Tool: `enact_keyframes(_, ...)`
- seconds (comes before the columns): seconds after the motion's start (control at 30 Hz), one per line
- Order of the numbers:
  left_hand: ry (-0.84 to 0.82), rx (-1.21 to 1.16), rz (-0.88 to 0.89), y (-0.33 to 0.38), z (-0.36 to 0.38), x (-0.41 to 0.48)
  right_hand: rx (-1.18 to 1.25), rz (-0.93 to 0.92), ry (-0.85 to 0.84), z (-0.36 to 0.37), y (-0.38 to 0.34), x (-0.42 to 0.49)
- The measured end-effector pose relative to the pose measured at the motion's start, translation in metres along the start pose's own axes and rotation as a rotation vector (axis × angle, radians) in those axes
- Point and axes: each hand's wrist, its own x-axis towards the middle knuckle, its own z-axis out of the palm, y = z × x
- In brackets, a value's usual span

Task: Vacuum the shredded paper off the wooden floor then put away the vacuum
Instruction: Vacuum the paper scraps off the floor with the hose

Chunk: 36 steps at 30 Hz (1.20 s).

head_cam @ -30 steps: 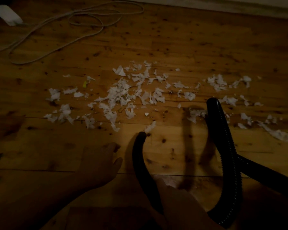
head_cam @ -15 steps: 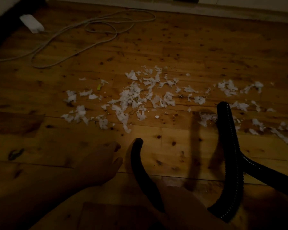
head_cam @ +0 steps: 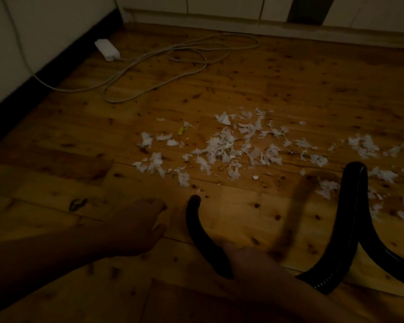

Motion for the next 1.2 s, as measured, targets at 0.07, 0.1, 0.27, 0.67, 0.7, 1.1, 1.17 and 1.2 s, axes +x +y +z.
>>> enact_keyframes(0.07, -0.006, 0.013, -0.014, -0.008, -0.004, -0.006, -0.010, -0.025, -0.003, -0.005, -0.010, 0.005)
enact_keyframes(0.1, -0.013, 0.007, -0.023, -0.012, -0.005, -0.008, -0.017, -0.037, 0.005, -0.008, -0.015, 0.007)
enact_keyframes(0.27, -0.028, -0.052, -0.076, -0.030, -0.009, -0.010, -0.034, -0.114, 0.084, -0.020, -0.037, 0.021)
enact_keyframes(0.67, 0.021, -0.113, -0.198, -0.072, -0.008, -0.017, -0.058, -0.203, 0.102, -0.031, -0.073, 0.067)
enact_keyframes(0.7, 0.029, -0.111, -0.205, -0.075, -0.008, -0.018, -0.071, -0.205, 0.098, -0.032, -0.076, 0.071)
enact_keyframes(1.1, 0.036, -0.089, -0.252, -0.106, -0.008, -0.024, -0.113, -0.204, 0.088, -0.043, -0.103, 0.106)
enact_keyframes(1.17, 0.028, -0.072, -0.253, -0.110, -0.007, -0.024, -0.120, -0.208, 0.084, -0.044, -0.106, 0.111)
enact_keyframes(1.2, 0.024, -0.063, -0.251, -0.111, -0.007, -0.024, -0.125, -0.211, 0.084, -0.045, -0.107, 0.113)
